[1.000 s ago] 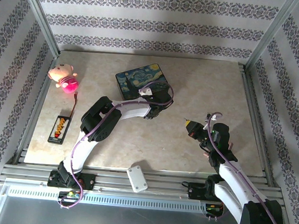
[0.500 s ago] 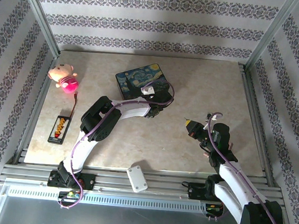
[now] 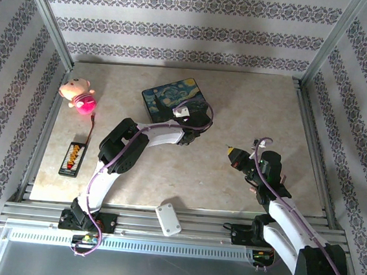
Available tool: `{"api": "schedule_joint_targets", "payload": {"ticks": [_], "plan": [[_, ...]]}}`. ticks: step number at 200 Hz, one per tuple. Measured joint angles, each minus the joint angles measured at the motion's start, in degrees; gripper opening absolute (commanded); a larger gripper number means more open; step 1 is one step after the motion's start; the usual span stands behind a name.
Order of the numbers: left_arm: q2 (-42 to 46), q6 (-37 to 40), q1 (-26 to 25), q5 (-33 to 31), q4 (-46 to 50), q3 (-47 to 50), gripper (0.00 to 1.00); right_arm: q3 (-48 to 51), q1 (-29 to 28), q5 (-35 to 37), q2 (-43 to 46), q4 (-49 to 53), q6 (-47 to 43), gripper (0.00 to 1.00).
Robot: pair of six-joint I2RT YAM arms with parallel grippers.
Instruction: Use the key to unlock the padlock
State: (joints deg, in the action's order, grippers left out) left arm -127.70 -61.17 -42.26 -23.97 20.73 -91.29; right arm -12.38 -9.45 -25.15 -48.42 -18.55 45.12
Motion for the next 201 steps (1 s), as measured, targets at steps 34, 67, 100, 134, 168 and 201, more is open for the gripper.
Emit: {"api": "schedule_joint_targets", "payload": {"ticks": [34,67,100,134,168,201], "plan": [[1.64,-0.35,0.0,1.09,-2.16,2.75,0.27,0.0,0.0,0.0,-0.63,-1.18,0.22,0.0],[2.8,-0.33,0.02,2.49,-3.89,4.61,0.19,0.0,0.0,-0.22,-1.29,-1.9,1.01,0.0],[4.9,0.46,0.02,5.29,-4.94,7.04,0.12,0.0,-0.07,-0.79,-2.45,-2.51,1.18,0.0],[6.84,0.87,0.66,10.82,-5.4,8.37,0.11,0.0,-1.92,-0.63,-4.15,-3.19,0.94,0.0],[8.85,0.28,2.19,16.9,-7.48,10.93,0.12,-0.35,-6.34,1.09,-7.91,-4.5,-0.17,0.0],[9.07,-1.81,3.23,22.18,-9.16,11.08,0.12,-1.51,-10.45,2.86,-14.32,-8.48,-0.85,0.0]]}}
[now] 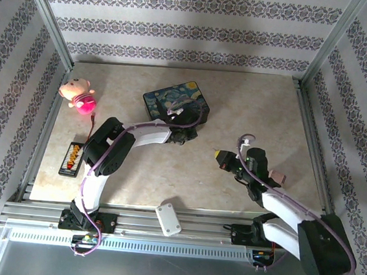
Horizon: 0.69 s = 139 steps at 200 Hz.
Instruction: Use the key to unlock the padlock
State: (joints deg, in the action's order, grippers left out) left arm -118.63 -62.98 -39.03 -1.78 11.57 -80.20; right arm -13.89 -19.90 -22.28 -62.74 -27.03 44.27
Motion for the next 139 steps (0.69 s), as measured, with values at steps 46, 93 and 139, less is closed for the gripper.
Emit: {"api": "schedule_joint_targets", "payload": {"ticks": [46,93,139], "plan": [[1.05,-4.15,1.09,4.92,-5.53,2.95,0.13,-1.77,-5.01,2.21,-12.98,-11.61,-0.76,0.0],[1.46,-6.6,1.33,6.95,-8.7,4.02,0.14,-2.16,-7.02,8.13,-22.56,-24.24,-0.76,0.0],[1.9,-8.31,1.66,8.81,-11.89,5.33,0.14,-5.64,-8.04,9.49,-30.71,-31.85,-0.79,0.0]]}}
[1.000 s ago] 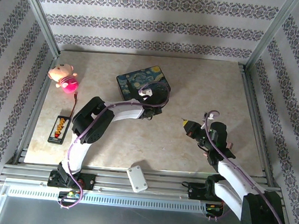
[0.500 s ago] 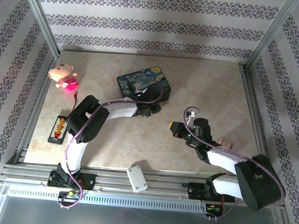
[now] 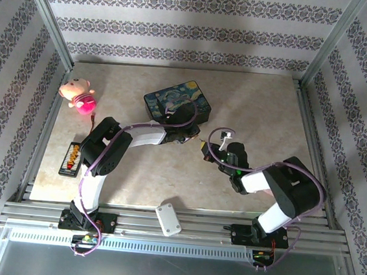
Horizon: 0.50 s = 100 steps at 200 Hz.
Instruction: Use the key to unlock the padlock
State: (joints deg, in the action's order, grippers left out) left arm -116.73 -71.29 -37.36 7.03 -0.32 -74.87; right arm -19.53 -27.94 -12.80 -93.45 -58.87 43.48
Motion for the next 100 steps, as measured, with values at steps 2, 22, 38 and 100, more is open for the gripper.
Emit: {"api": "schedule_joint_targets", "payload": {"ticks": [2,22,38,100], "plan": [[0.02,-0.04,0.0,0.04,-0.09,0.04,0.14,-0.2,-0.09,0.0,-0.42,-0.39,0.0,0.0],[0.11,-0.76,0.09,0.44,-0.63,0.2,0.14,-1.22,-0.66,0.59,-3.58,-4.13,-0.02,0.0],[0.13,-1.25,0.26,0.94,-1.25,0.28,0.15,-1.36,-0.83,1.29,-6.34,-7.72,0.0,0.0],[0.66,-3.06,0.79,2.14,-3.61,1.27,0.15,-1.29,-0.83,3.76,-13.25,-16.68,1.33,0.0]]}}
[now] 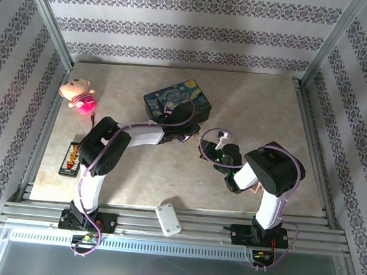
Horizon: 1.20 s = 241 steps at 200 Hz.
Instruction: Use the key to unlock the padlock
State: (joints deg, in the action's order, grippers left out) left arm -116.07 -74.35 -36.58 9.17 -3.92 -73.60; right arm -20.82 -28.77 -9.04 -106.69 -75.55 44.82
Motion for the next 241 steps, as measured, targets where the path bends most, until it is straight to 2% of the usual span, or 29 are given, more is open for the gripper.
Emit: {"api": "schedule_joint_targets", "payload": {"ticks": [76,241], "plan": [[1.05,-3.02,0.42,1.14,-2.93,1.81,0.15,2.27,0.0,3.72,0.9,-2.08,-0.04,0.0],[1.07,-6.49,1.14,2.43,-6.69,2.4,0.15,1.18,-1.03,3.21,1.7,-1.95,-0.07,0.0]]}}
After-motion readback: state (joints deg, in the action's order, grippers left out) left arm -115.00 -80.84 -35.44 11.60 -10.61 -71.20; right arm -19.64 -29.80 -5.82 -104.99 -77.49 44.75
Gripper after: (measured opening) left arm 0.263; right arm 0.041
